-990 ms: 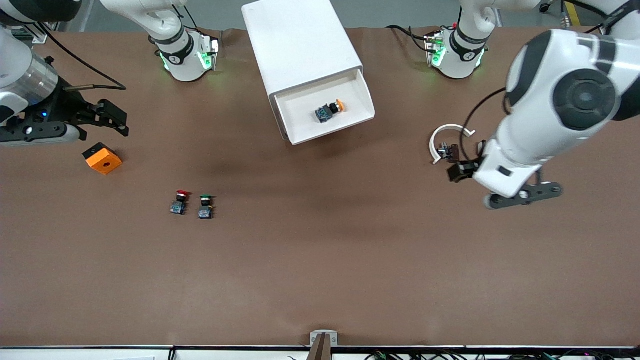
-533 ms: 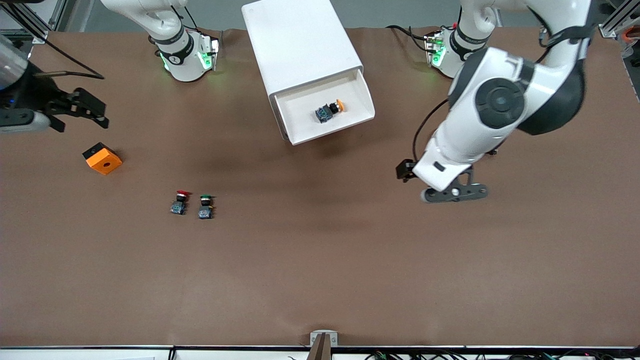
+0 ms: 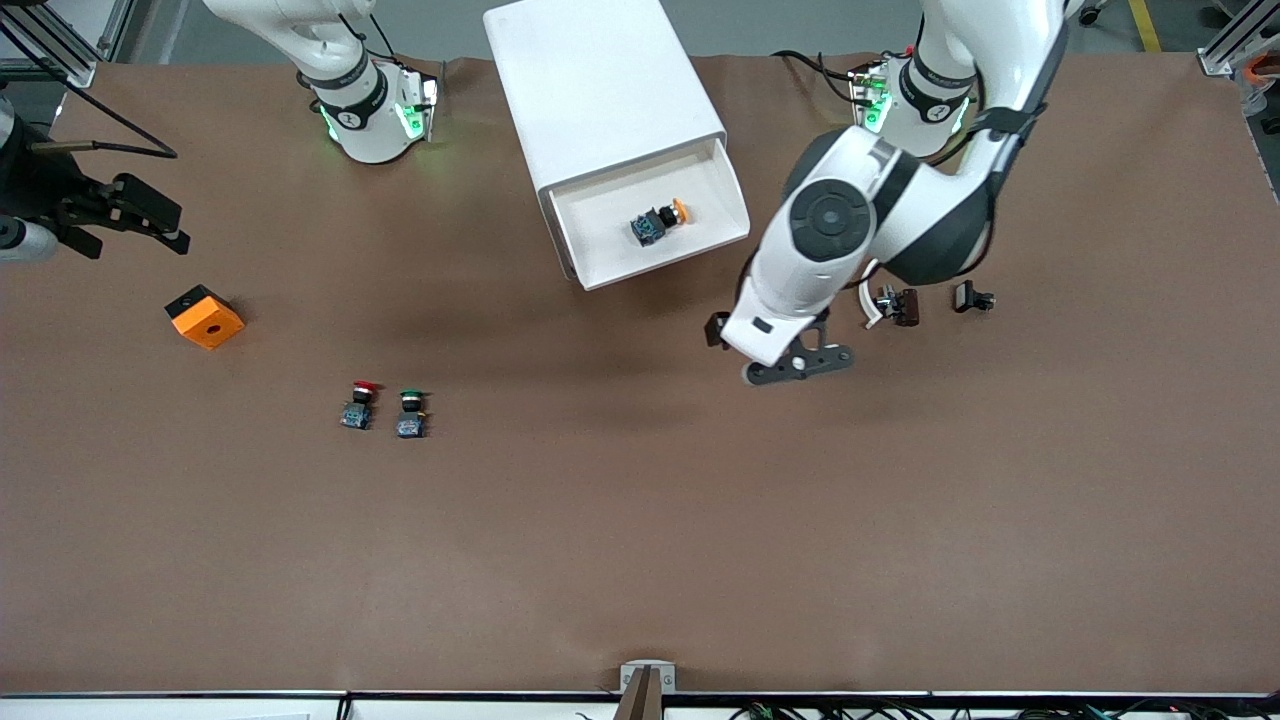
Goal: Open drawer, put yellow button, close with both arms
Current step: 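Withdraw the right gripper while the left gripper moves to the drawer front, then push the drawer closed into the cabinet with the left gripper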
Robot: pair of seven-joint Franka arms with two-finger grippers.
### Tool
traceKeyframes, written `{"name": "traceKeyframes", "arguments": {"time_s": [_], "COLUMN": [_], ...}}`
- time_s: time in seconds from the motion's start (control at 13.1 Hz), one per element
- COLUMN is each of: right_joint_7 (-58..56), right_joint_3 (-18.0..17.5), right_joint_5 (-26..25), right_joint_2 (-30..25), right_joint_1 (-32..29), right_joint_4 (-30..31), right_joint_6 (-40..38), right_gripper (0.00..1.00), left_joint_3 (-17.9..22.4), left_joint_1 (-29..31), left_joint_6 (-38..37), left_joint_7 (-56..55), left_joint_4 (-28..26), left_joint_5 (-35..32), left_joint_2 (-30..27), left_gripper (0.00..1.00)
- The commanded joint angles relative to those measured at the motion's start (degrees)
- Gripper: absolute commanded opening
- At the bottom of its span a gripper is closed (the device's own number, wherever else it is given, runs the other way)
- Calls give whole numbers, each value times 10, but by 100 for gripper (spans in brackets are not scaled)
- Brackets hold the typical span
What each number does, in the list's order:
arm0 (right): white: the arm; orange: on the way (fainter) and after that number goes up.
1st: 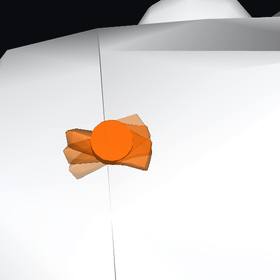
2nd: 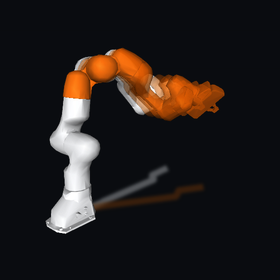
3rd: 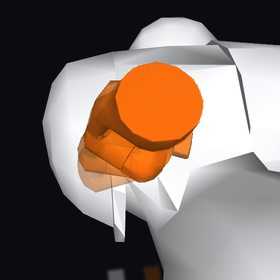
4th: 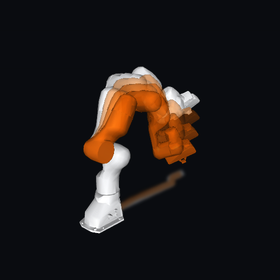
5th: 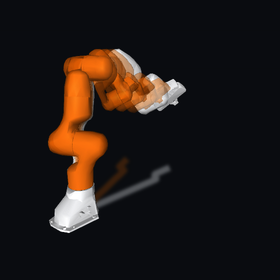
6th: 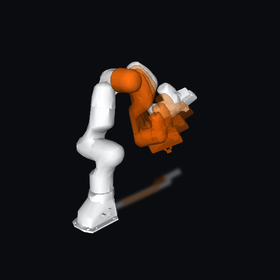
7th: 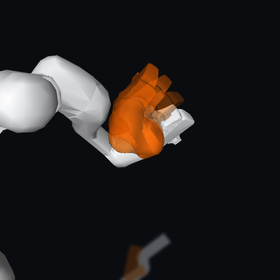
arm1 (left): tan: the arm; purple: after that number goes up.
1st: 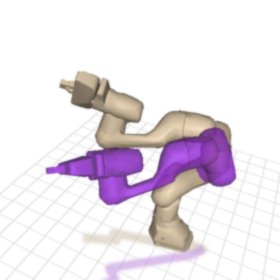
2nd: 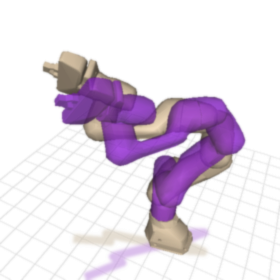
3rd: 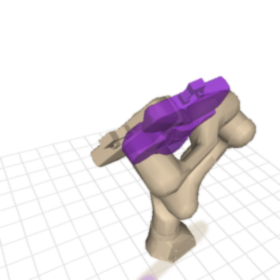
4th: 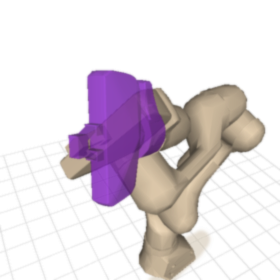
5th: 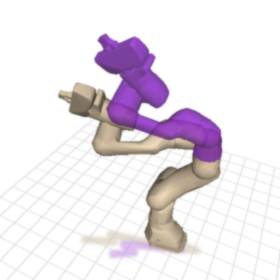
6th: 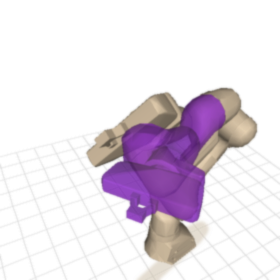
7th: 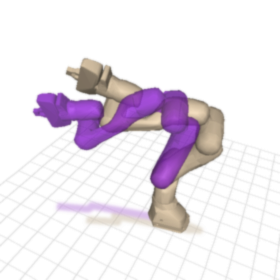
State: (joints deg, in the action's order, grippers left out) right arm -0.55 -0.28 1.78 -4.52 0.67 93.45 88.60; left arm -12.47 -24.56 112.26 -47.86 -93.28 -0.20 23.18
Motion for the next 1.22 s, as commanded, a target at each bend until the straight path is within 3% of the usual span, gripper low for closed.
{"name": "traceKeyframes", "arguments": {"time_s": [0.0,0.3,1.14], "right_joint_7": [-2,-1,-2], "right_joint_3": [-8,-15,-15], "right_joint_5": [-5,2,-2], "right_joint_2": [-2,0,3], "right_joint_1": [-8,-41,-30], "right_joint_4": [-9,-35,-36], "right_joint_6": [-6,-6,-7], "right_gripper": [100,100,100], "left_joint_3": [1,-4,-21], "left_joint_1": [-25,-58,-88], "left_joint_6": [6,6,7], "left_joint_7": [-41,-80,-114], "left_joint_4": [-3,-11,-15], "left_joint_5": [6,6,66], "left_joint_2": [4,3,8], "left_gripper": [100,100,100]}}
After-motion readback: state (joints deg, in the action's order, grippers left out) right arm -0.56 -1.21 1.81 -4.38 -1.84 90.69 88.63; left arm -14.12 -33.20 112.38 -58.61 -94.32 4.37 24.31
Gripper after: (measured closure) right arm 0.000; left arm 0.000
